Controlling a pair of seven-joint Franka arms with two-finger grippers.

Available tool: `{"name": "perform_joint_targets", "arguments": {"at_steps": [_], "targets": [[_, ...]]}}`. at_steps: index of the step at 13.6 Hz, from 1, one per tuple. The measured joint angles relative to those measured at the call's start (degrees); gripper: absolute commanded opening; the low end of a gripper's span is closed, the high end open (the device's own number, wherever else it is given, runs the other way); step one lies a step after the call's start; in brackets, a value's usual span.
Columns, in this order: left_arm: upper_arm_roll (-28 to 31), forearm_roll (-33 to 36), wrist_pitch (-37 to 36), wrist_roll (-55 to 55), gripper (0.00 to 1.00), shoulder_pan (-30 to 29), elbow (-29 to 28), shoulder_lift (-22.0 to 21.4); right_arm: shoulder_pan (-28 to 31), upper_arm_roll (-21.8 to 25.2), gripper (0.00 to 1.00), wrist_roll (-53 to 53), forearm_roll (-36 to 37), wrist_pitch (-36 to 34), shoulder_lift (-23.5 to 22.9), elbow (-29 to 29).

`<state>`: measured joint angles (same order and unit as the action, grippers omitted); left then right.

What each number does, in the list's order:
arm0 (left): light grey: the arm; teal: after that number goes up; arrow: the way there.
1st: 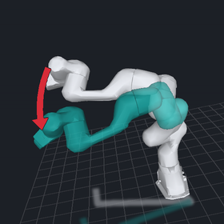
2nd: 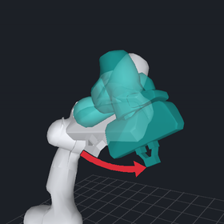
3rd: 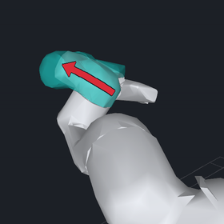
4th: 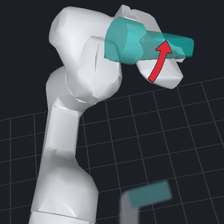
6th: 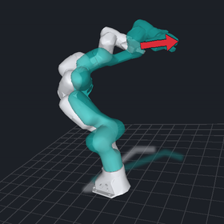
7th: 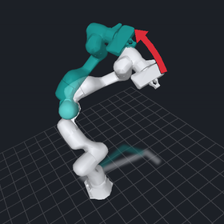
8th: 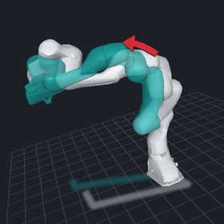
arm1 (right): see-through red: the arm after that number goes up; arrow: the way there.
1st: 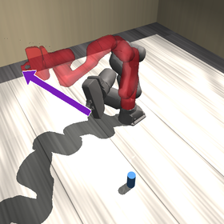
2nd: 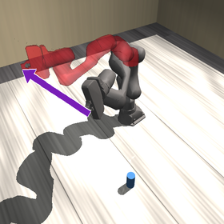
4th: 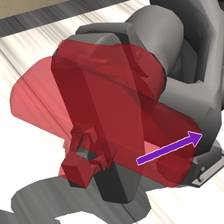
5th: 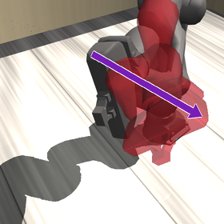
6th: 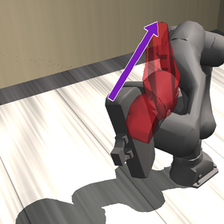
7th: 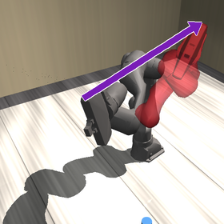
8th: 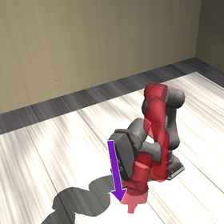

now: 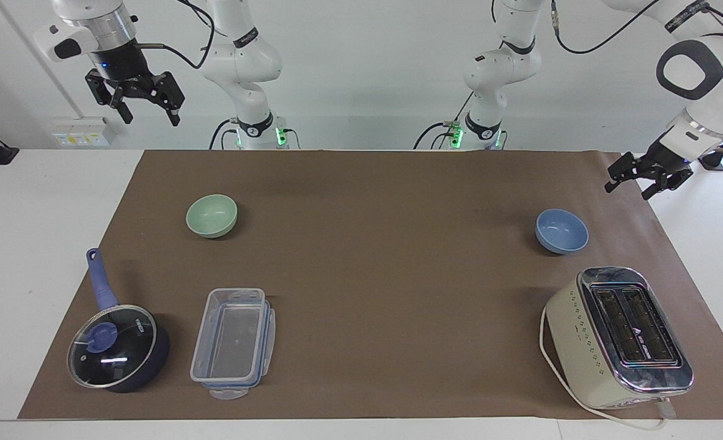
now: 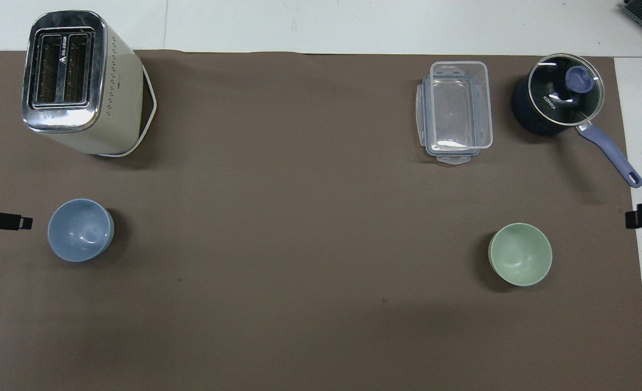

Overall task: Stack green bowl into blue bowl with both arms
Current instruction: 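Reach the left gripper to the blue bowl rim and grasp it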

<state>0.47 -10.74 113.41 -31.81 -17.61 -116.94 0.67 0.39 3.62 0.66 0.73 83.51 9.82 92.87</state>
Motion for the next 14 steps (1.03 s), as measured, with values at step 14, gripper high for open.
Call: {"name": "perform_joint_targets", "arguments": {"at_steps": [14], "targets": [[-0.66, -2.00, 12.34, -0.66, 0.64, 0.02, -6.55, 7.21, 0.00, 0.00, 1.00, 0.00, 0.00, 0.00, 0.04, 0.04]]}}
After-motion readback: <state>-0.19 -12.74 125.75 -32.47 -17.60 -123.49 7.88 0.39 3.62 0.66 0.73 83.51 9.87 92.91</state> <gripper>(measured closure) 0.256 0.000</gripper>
